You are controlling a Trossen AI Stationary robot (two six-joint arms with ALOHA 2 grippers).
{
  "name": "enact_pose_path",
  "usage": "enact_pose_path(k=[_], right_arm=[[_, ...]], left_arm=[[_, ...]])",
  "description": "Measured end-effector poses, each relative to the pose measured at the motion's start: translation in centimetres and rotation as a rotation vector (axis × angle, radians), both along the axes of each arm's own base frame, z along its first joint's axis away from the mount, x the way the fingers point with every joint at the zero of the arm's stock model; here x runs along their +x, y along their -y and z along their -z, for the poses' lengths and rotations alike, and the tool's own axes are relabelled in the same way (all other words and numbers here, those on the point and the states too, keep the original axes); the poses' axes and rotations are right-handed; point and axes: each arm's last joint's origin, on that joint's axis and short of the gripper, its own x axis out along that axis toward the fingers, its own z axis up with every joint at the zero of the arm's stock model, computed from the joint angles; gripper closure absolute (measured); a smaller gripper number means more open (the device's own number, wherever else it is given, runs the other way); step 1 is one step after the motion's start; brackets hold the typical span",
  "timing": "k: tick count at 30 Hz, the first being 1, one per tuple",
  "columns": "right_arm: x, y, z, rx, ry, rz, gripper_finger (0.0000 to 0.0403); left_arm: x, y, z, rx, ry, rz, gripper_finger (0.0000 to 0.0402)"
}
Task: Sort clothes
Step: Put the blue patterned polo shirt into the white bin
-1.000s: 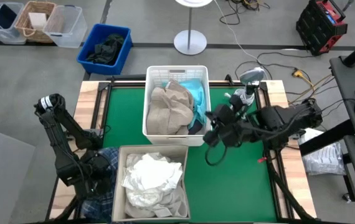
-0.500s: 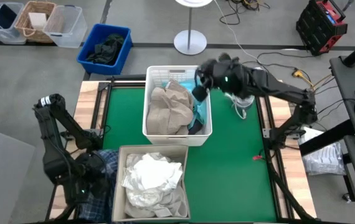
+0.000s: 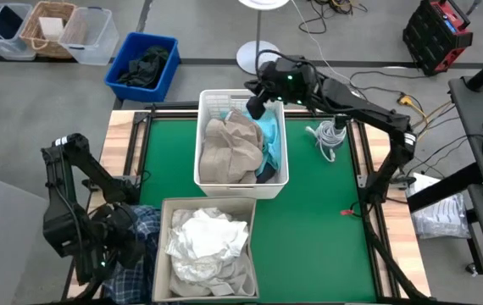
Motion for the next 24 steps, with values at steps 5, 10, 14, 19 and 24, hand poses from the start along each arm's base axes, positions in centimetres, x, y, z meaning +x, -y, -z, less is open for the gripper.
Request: enact_pose_path(k=[5,10,14,19,24], right_arm=[[2.0,0.7,0.5,-0.001,0.089,-0.138,0.0390],[2.9,0.8,0.3,0.021,0.171,-0.204,0.0390],[2.9,0.5,-0.6,0.094,0.237,-0.296,0.0390],[2.7,-0.2,-1.7,0.190,0.287,-0.495,0.0390],[2.8,-1.8,-2.5,0.265,0.312,-0.638,0.0390]], left_arm=[[0.5,0.6,-0.5,0.016,0.061,-0.009,0.0401],[0.8,1.3,-1.7,-0.020,0.094,-0.012,0.0402],[1.1,1.7,-3.1,-0.047,0.131,0.007,0.0402],[1.4,2.3,-5.0,-0.081,0.176,0.057,0.0402],[1.6,2.6,-6.4,-0.108,0.201,0.107,0.0402]])
